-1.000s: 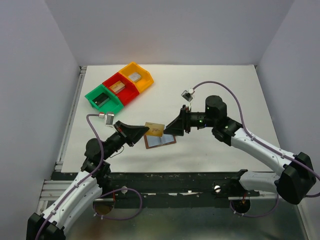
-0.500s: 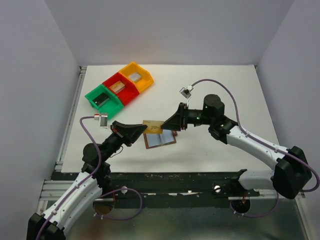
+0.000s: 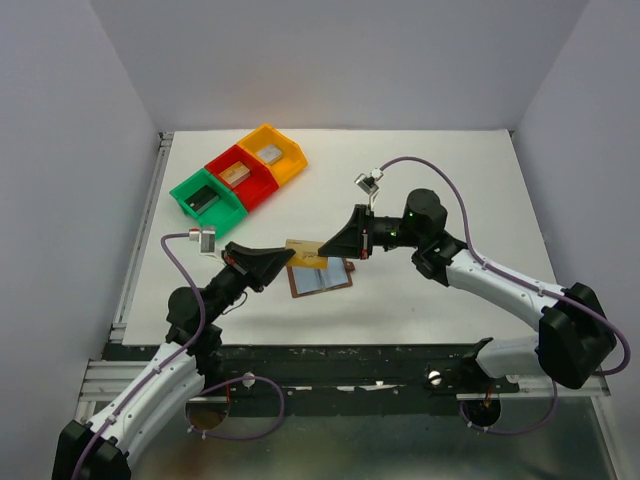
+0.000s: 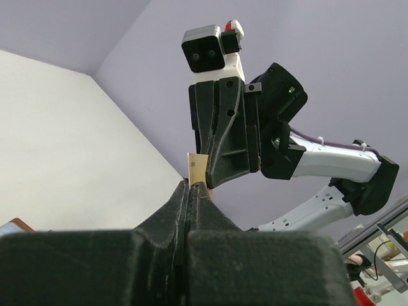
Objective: Take the credit cards out of the card holder
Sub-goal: Remove the credit card from the card holder, then place the credit card at the center of the board.
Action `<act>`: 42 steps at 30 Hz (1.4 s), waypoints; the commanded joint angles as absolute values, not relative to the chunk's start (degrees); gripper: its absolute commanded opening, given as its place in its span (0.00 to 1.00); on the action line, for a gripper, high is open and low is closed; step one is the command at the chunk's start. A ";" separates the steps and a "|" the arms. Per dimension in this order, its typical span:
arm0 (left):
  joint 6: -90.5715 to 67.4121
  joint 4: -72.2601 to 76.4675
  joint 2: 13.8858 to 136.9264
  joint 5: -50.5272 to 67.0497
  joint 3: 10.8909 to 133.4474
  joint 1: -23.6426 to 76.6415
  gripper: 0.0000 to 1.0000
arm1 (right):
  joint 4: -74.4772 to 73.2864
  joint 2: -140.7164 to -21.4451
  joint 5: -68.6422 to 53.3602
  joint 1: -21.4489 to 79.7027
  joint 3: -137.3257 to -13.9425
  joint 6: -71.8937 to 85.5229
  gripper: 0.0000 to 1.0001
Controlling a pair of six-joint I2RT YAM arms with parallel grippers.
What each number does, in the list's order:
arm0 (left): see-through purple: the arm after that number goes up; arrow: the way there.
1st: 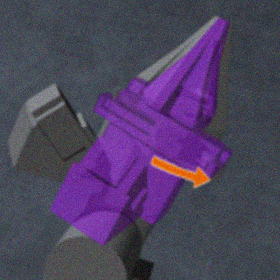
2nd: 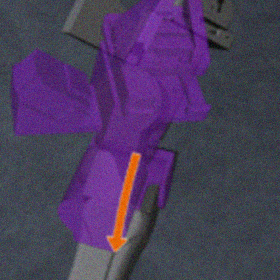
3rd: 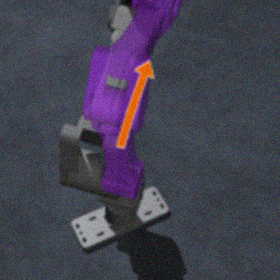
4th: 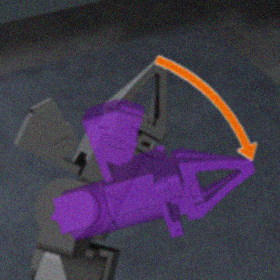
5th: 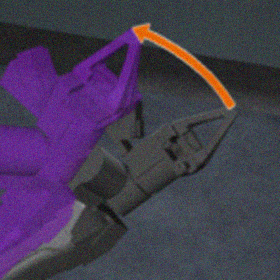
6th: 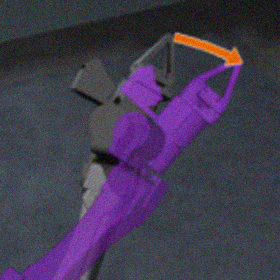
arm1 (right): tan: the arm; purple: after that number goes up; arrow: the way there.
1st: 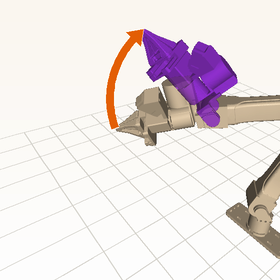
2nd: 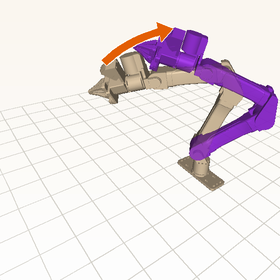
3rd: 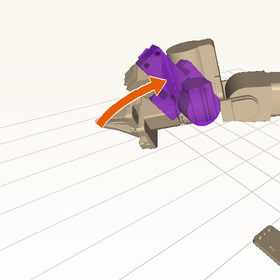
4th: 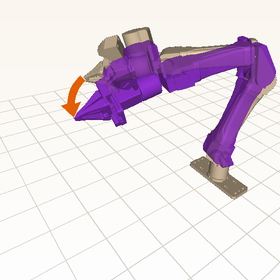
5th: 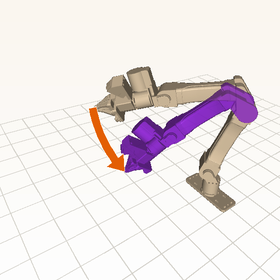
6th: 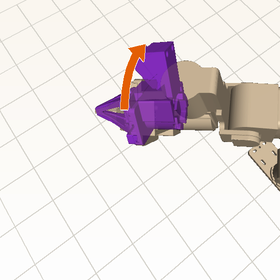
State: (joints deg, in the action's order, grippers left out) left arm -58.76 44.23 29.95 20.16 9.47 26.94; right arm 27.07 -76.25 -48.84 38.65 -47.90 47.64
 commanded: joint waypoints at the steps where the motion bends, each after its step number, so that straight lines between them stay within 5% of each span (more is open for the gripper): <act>1: -57.92 45.18 29.80 17.49 9.75 26.63 0.00 | 29.97 -76.55 -51.33 38.76 -47.37 48.25 0.00; 5: -56.78 41.23 29.09 18.10 11.07 26.63 0.39 | 26.12 -76.38 -53.17 38.58 -49.13 46.24 0.00; 8: -56.25 39.91 28.74 19.59 11.42 26.46 0.44 | 23.56 -75.85 -54.23 38.32 -50.01 44.65 0.01; 16: -56.60 39.64 29.00 22.41 11.25 26.28 0.29 | 22.67 -75.59 -54.84 37.79 -50.19 44.12 0.00; 22: -56.16 39.64 28.57 23.03 11.25 26.19 0.02 | 22.59 -75.67 -55.02 37.62 -50.36 44.30 0.02; 26: -55.64 39.02 28.39 21.89 11.34 26.02 0.00 | 22.32 -75.50 -54.75 36.65 -49.83 44.91 0.23; 28: -55.20 38.24 28.56 21.19 11.86 25.93 0.00 | 21.10 -75.41 -54.41 36.13 -50.10 44.91 0.51; 33: -53.18 33.24 30.32 18.37 14.41 24.18 0.00 | 15.58 -73.31 -50.64 32.44 -48.61 43.95 0.89; 37: -51.95 26.39 35.31 15.92 18.97 19.53 0.00 | -3.12 -67.78 -38.26 32.08 -50.27 33.16 0.90; 42: -49.23 10.92 51.46 14.06 31.09 13.72 0.00 | -8.35 -62.50 -32.96 32.17 -47.64 29.36 0.90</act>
State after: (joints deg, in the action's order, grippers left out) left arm -52.62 25.98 39.35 17.26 21.98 18.00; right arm 0.84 -66.06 -40.14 31.97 -48.71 35.44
